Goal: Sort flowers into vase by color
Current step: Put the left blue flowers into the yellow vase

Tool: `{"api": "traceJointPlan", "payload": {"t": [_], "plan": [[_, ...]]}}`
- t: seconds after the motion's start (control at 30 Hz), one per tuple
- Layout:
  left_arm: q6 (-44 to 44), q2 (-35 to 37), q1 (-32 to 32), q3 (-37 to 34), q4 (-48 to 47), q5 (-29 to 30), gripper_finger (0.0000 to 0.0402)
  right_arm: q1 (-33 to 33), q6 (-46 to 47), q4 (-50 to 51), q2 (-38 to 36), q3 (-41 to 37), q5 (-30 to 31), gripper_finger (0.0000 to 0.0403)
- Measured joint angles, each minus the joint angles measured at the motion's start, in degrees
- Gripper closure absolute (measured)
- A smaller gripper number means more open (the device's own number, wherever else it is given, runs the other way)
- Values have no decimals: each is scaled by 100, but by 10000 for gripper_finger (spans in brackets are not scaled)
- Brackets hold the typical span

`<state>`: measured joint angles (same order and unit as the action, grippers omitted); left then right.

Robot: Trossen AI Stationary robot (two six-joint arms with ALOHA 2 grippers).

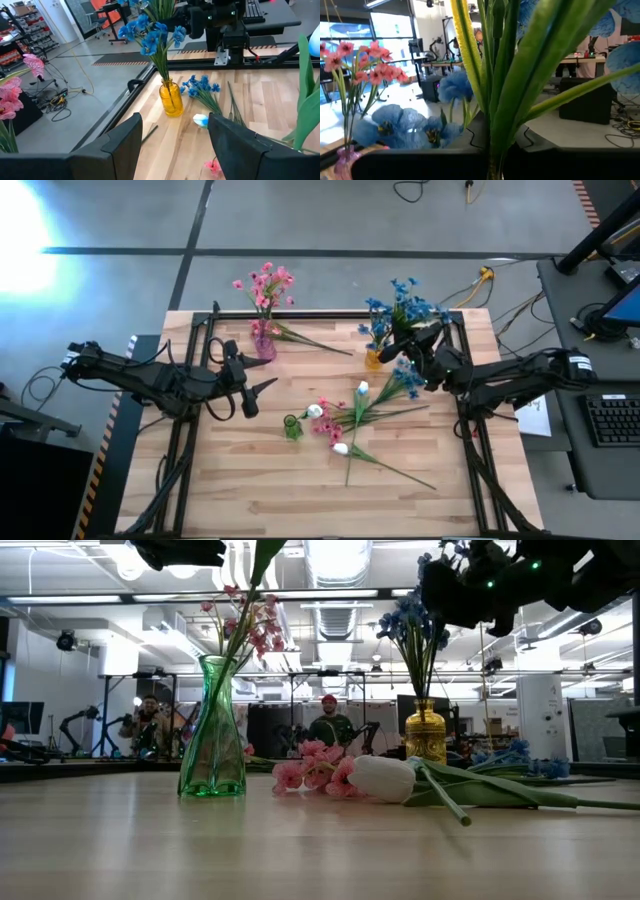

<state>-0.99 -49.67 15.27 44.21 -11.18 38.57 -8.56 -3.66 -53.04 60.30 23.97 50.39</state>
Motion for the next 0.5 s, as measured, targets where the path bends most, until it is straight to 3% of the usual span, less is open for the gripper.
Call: {"api": "traceJointPlan", "payload": {"t": [0.5], "plan": [[-2, 0, 0, 0, -3, 2, 190, 0, 17, 0, 327, 2, 7, 384]]}}
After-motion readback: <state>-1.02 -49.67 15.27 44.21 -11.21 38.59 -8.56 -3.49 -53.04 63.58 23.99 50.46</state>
